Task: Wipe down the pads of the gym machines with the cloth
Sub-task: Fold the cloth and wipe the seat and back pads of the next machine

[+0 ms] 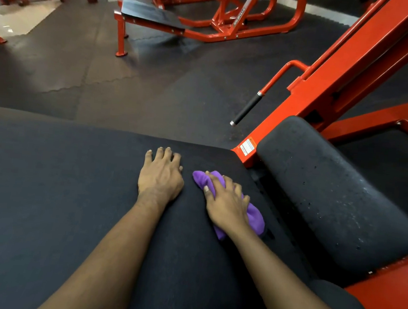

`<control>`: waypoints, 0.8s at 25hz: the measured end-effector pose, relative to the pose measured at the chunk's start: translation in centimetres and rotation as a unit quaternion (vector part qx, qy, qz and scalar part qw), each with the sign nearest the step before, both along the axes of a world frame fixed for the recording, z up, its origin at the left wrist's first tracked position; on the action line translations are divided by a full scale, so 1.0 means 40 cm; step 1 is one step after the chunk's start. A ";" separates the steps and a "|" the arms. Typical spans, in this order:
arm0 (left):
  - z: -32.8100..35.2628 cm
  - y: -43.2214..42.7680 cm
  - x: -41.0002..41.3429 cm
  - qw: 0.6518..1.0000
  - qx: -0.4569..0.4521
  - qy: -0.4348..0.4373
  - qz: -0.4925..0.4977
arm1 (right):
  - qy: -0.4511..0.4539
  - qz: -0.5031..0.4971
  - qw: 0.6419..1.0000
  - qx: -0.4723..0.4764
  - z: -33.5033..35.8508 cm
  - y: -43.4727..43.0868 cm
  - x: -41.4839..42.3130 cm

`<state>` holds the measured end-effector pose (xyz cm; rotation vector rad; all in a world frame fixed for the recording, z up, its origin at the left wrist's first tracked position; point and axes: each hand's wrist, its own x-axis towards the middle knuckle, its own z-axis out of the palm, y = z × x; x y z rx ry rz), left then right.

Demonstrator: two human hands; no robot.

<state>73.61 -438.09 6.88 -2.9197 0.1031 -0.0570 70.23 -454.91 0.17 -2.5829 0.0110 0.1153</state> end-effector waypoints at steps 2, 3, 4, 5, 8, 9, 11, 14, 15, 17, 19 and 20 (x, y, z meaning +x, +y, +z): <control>-0.002 0.002 0.002 1.000 0.001 0.001 0.001 | 0.010 -0.006 1.000 -0.006 -0.012 0.005 0.071; -0.002 0.003 0.002 1.000 0.001 0.002 0.000 | 0.012 -0.008 1.000 -0.004 -0.018 0.002 0.103; -0.002 0.003 0.002 1.000 0.000 0.002 0.000 | 0.013 -0.008 1.000 -0.001 -0.026 -0.006 0.134; -0.001 0.002 0.002 1.000 -0.002 0.003 0.000 | 0.014 -0.012 1.000 0.002 -0.034 -0.020 0.160; 0.001 0.002 0.000 1.000 -0.006 0.003 -0.004 | 0.036 -0.041 0.999 -0.006 -0.077 -0.089 0.215; 0.002 0.002 -0.001 1.000 -0.005 0.004 -0.005 | 0.054 -0.059 0.997 -0.010 -0.099 -0.124 0.226; -0.001 0.002 -0.002 1.000 -0.004 0.005 -0.005 | 0.101 -0.100 0.990 0.013 -0.140 -0.202 0.238; 0.000 0.003 0.003 1.000 -0.008 0.010 -0.006 | 0.125 -0.140 0.978 0.095 -0.170 -0.271 0.239; 0.000 0.002 0.004 1.000 -0.008 0.012 -0.005 | 0.113 -0.143 0.979 0.090 -0.170 -0.270 0.238; 0.000 0.000 0.004 1.000 -0.006 0.017 -0.005 | 0.072 -0.134 0.988 0.040 -0.158 -0.245 0.243; -0.001 -0.001 0.004 1.000 -0.003 0.016 -0.003 | 0.032 -0.110 0.993 0.026 -0.130 -0.188 0.268; -0.001 -0.002 0.003 1.000 -0.003 0.015 -0.001 | 0.013 -0.088 0.995 0.034 -0.110 -0.147 0.289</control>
